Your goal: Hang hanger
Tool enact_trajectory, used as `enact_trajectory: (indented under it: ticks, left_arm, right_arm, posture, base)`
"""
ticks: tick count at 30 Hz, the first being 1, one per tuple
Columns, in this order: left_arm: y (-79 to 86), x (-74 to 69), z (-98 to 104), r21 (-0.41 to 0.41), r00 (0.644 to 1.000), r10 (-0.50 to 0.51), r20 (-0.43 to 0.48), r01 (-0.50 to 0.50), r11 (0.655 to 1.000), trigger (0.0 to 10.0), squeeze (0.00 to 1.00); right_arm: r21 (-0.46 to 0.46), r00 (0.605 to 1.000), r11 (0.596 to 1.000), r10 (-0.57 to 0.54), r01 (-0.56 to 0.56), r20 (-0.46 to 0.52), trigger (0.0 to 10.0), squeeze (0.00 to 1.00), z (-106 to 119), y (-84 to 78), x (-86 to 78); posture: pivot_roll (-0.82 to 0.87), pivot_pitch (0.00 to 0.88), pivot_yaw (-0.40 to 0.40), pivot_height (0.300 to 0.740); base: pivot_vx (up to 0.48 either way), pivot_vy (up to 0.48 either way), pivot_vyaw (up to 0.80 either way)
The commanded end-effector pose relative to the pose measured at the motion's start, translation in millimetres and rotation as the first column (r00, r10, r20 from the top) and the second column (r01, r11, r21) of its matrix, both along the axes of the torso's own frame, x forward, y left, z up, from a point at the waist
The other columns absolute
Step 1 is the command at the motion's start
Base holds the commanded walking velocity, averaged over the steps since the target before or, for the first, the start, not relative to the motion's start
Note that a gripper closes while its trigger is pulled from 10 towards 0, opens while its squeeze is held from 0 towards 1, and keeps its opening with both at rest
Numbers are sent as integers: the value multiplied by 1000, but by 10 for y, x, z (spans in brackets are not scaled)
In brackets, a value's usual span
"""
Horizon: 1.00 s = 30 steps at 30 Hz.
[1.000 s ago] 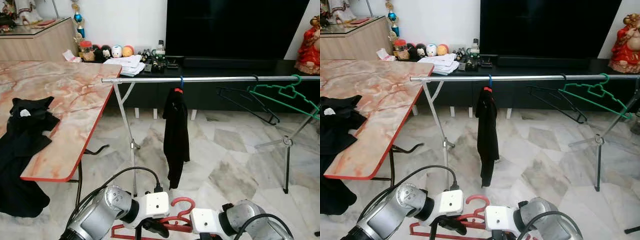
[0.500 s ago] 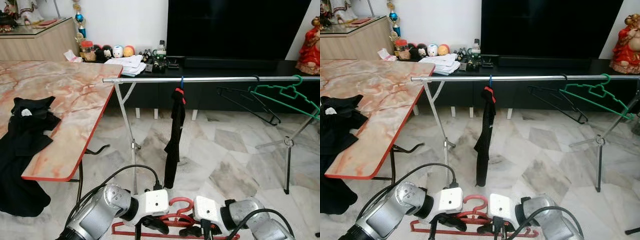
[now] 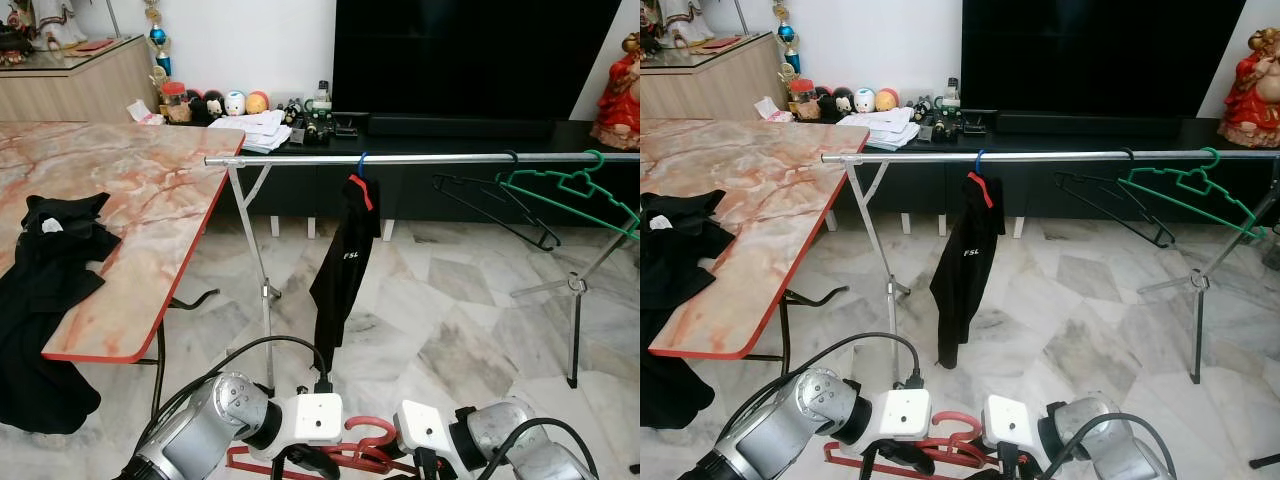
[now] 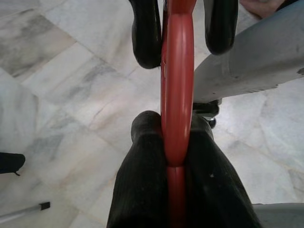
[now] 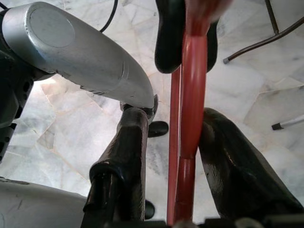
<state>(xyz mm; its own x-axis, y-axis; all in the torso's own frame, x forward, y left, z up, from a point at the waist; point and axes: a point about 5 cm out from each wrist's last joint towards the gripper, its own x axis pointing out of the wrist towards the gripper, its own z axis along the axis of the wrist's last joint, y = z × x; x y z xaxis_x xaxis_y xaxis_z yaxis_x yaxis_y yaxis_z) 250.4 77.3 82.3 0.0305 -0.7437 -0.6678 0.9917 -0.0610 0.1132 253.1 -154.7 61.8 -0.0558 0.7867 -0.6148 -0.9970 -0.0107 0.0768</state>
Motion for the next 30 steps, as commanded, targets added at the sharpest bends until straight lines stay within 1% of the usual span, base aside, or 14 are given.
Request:
enact_trajectory:
  ticks: [1,4,9,15,17,19,22,30]
  left_arm:
    - [36,23,7,20,1000,6,18,-7,1000,10000,0]
    - [99,31,-17,37,1000,18,16,-19,999,10000,0]
    - [125,48,-22,35,999,34,16,-34,999,10000,0]
    - [110,48,19,-6,999,41,3,-41,999,10000,0]
    - [99,47,29,-17,999,42,0,-42,999,10000,0]
    - [57,31,56,-46,999,33,-13,-34,998,10000,0]
    - [34,25,72,-60,999,24,-20,-26,998,10000,0]
    - [26,15,83,-61,1000,10,-28,-12,998,10000,0]
  right_arm:
    - [18,1000,1000,-13,13,13,10000,0,56,-36,41]
    - [14,1000,1000,-23,23,9,10000,0,87,-113,37]
    - [3,999,999,-33,33,0,10000,0,64,-175,13]
    - [13,999,999,-51,51,-18,10000,0,33,-215,-28]
    - [27,998,998,-55,55,-19,10000,0,37,-204,-23]
    - [59,998,997,-53,54,-21,10000,0,56,-150,-16]
    - [80,999,996,-42,44,-26,10000,0,62,-109,-24]
    - [76,999,997,-25,28,-38,10000,0,13,-85,-62]
  posture:
    - [60,0,-11,740]
    - [52,0,-8,740]
    - [50,0,-10,740]
    - [47,0,-13,740]
    - [46,0,-12,740]
    - [41,0,-9,740]
    - [41,0,-8,740]
    - [40,0,-6,740]
  base:
    - [0,0,0]
    - [0,0,0]
    - [0,0,0]
    - [0,0,0]
    - [0,0,0]
    - [0,0,0]
    - [0,0,0]
    - [0,0,0]
